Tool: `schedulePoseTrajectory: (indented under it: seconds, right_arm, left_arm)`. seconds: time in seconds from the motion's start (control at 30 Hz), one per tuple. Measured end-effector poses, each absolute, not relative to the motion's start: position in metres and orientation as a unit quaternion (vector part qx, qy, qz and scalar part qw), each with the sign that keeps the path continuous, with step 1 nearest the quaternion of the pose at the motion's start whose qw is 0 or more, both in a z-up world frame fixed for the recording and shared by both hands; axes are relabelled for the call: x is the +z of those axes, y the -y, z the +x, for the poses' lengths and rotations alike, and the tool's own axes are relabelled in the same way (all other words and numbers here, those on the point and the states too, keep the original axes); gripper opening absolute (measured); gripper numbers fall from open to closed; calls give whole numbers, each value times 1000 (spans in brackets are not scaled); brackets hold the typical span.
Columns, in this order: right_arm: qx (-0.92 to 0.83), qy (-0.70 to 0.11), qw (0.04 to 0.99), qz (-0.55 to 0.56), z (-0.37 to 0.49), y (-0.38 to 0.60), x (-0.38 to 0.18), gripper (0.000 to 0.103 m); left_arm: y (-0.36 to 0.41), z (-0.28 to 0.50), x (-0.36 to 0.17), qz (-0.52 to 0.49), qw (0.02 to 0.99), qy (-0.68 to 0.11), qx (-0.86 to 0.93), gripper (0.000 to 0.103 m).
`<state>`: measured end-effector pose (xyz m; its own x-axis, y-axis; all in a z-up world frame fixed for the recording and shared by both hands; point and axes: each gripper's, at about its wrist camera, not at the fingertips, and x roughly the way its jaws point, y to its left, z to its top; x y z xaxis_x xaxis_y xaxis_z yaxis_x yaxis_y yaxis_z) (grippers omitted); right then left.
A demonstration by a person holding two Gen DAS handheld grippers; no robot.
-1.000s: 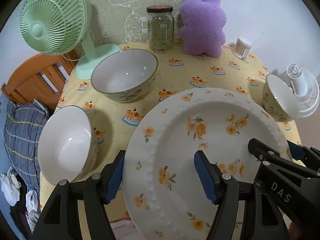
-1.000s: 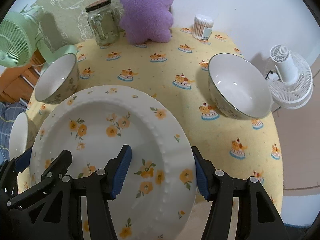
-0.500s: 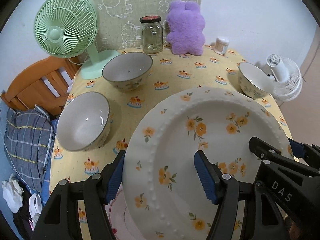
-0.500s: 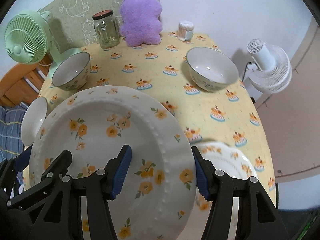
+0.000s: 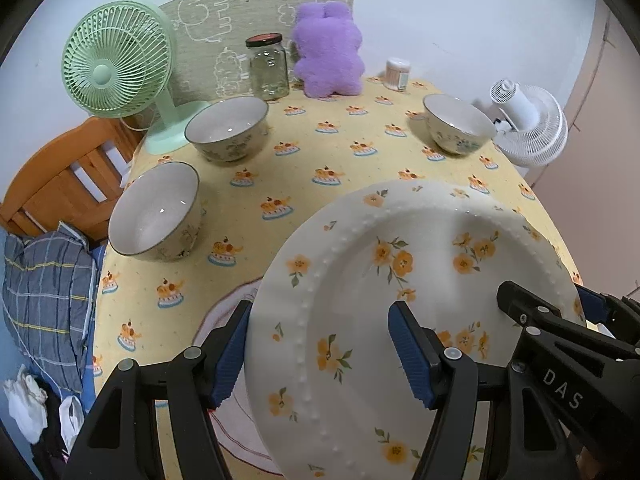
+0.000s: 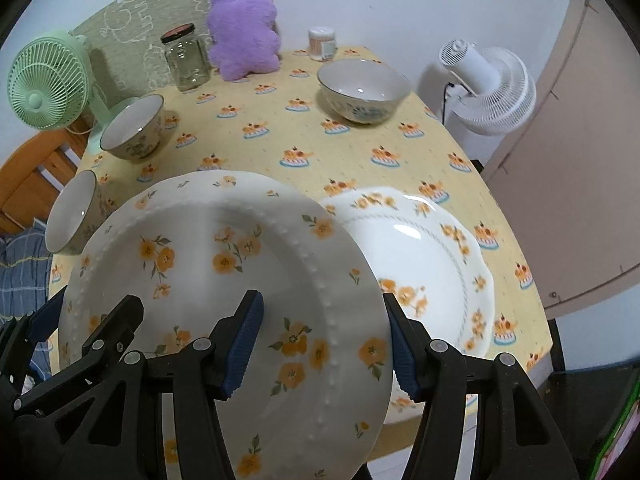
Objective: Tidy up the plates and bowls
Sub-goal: 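Lower the shallow plate onto the deep flower plate with both grippers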
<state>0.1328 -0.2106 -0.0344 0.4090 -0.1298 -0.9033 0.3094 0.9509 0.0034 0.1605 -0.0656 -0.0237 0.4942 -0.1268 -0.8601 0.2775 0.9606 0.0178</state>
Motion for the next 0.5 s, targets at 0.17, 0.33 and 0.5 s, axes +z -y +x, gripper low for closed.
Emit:
schedulePoseTrajectory:
  seconds: [0.17,0.33,0.5]
  right_arm:
    - [-128,-532,833,87,125,229,-38,63]
    - [-127,-535,832,80,121,253,-39,63]
    - [-122,-542,829,71,122,279,-43,63]
  left_arm:
    - [84,155,-26,75,859,-494,-115,69]
    - [107,151,-30,72,856,-499,-115,69]
    - [133,148,-36,62,852,-508,-110,69]
